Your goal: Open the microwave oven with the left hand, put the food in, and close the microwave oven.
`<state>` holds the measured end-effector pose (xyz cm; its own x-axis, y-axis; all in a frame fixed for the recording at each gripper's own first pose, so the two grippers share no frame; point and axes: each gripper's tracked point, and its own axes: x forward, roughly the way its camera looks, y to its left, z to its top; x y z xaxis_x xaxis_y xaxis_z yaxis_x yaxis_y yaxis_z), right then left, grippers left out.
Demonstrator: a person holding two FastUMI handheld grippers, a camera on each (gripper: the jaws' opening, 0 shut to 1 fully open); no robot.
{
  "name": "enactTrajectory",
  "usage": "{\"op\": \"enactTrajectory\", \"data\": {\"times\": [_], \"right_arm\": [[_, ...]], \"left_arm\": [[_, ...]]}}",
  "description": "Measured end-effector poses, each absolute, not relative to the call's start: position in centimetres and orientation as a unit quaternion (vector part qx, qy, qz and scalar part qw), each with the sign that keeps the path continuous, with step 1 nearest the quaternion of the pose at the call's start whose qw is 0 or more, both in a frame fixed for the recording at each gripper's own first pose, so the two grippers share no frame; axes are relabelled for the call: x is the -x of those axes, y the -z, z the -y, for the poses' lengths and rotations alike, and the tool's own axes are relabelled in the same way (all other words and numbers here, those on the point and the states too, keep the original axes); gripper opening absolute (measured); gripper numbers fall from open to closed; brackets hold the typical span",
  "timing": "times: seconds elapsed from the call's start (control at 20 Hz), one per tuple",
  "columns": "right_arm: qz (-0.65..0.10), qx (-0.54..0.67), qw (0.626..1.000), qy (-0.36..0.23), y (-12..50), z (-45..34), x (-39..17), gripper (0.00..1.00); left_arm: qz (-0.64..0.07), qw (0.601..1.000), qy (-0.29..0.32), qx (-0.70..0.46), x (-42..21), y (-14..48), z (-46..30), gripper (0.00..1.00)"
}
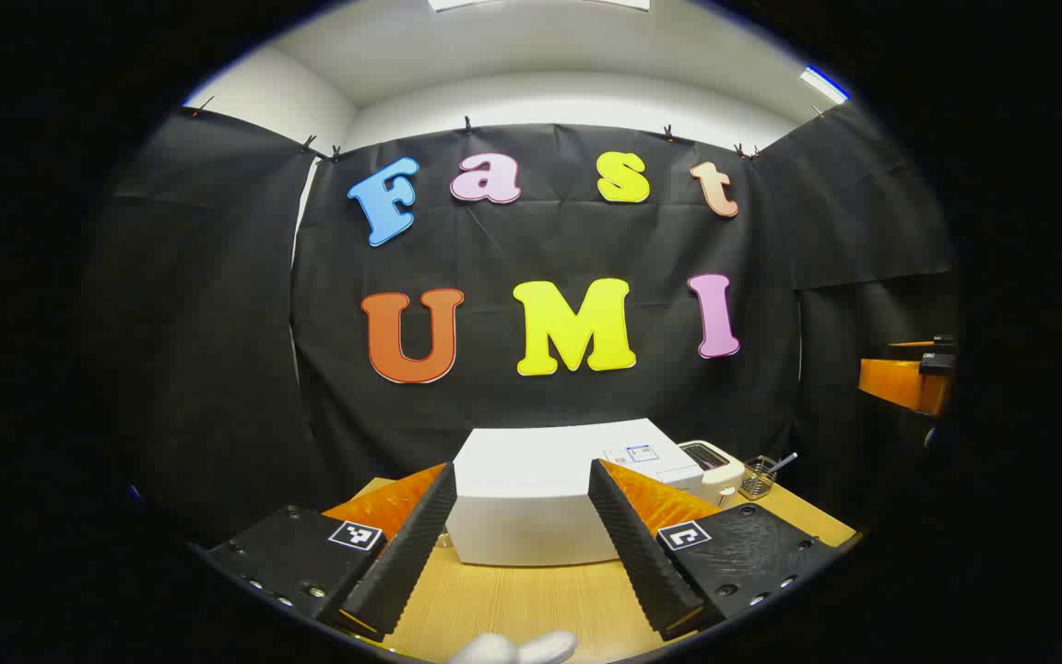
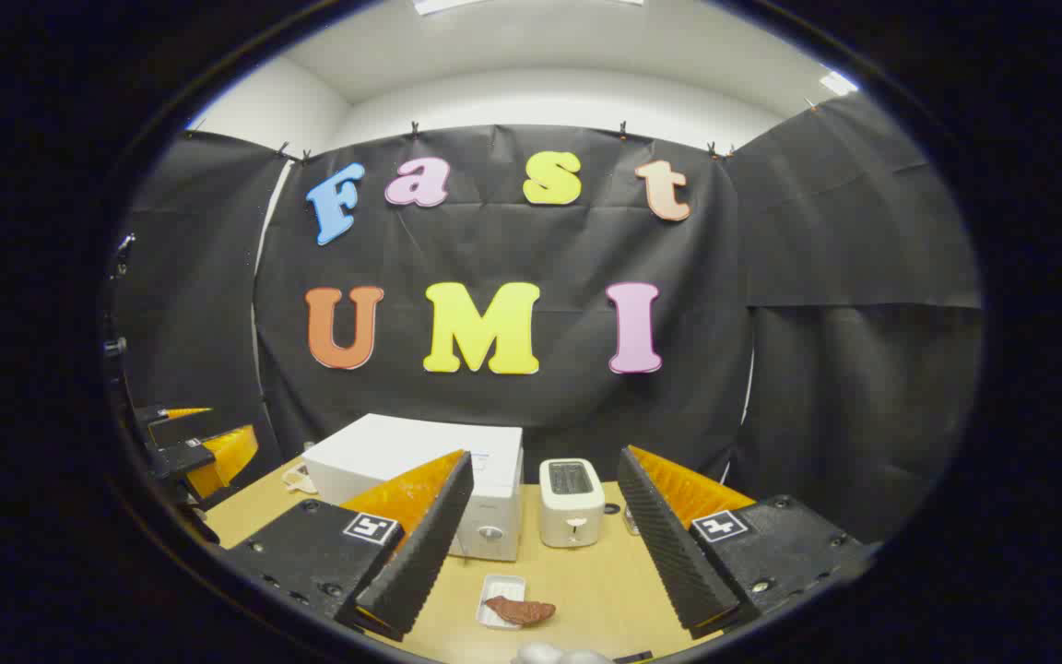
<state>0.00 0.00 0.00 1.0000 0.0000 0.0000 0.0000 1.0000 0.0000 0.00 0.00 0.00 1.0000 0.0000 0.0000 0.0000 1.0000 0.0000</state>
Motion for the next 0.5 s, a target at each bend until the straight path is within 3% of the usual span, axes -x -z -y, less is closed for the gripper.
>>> {"op": "enactTrajectory", "data": {"times": [0.2,0.25,0.3,0.5], "right_arm": [[0.0,-0.005,1.0,0.0,0.0,0.3,-0.2,1.0],[0.0,-0.005,1.0,0.002,0.0,0.6,-0.3,0.91],[0.001,-0.002,1.0,0.002,-0.1,0.8,-0.4,1.0],[-0.002,-0.003,1.0,0.013,0.1,2.0,-0.8,1.0]], "left_arm": [[-0.004,1.0,0.001,-0.002,-0.6,0.8,0.3,0.93],[-0.007,1.0,0.001,-0.004,-0.8,1.0,0.4,0.93],[-0.009,1.0,0.001,-0.004,-0.9,1.2,0.5,0.93],[-0.013,1.0,0.007,-0.001,-1.7,1.7,1.4,0.93]]}}
